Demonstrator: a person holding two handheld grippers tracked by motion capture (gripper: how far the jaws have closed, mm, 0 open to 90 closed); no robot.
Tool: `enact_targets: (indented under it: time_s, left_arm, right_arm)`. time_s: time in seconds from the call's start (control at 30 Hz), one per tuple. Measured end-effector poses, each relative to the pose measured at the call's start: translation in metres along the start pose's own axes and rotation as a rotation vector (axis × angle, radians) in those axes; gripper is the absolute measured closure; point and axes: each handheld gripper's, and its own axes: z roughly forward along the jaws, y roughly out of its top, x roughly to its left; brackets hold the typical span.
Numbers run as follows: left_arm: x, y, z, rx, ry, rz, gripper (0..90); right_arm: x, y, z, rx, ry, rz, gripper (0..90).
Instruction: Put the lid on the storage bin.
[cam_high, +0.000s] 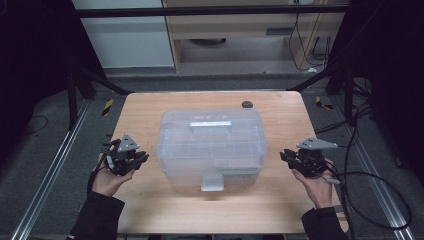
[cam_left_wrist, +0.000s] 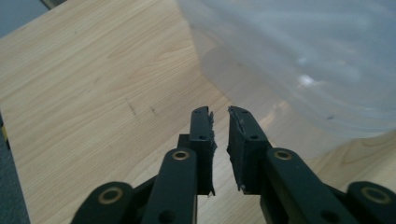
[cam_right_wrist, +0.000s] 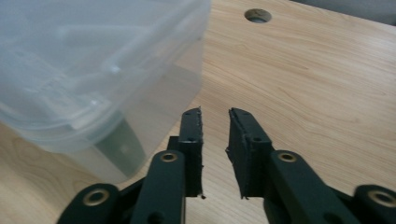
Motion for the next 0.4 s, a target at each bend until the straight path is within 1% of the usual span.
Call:
enact_targets:
  time_s: [0.07,0.13,0.17,0.2,0.27,0.3,0.4]
  left_arm:
    - [0.006,-0.005,0.004,-0.002,0.035,-0.031,70.2]
    - [0.012,-0.009,0.005,-0.009,0.057,-0.060,64.4]
    - [0.016,-0.011,0.005,-0.014,0.065,-0.077,61.9]
    - [0.018,-0.013,0.005,-0.013,0.065,-0.089,61.4]
    - [0.022,-0.016,0.004,-0.017,0.082,-0.111,59.7]
    - [0.024,-0.017,0.003,-0.015,0.087,-0.119,58.0]
    - [0.027,-0.019,0.004,-0.021,0.115,-0.135,50.8]
  right_arm:
    - [-0.004,-0.004,0.002,0.001,-0.013,0.008,67.8]
    - [-0.007,-0.008,0.003,0.002,-0.030,0.012,61.5]
    - [-0.008,-0.009,0.004,-0.002,-0.039,0.011,56.8]
    - [-0.010,-0.011,0.006,-0.002,-0.043,0.019,51.7]
    - [-0.012,-0.013,0.008,-0.005,-0.058,0.038,44.8]
    - [-0.013,-0.014,0.009,-0.005,-0.062,0.040,41.3]
    - [-0.016,-0.017,0.010,-0.001,-0.072,0.048,33.5]
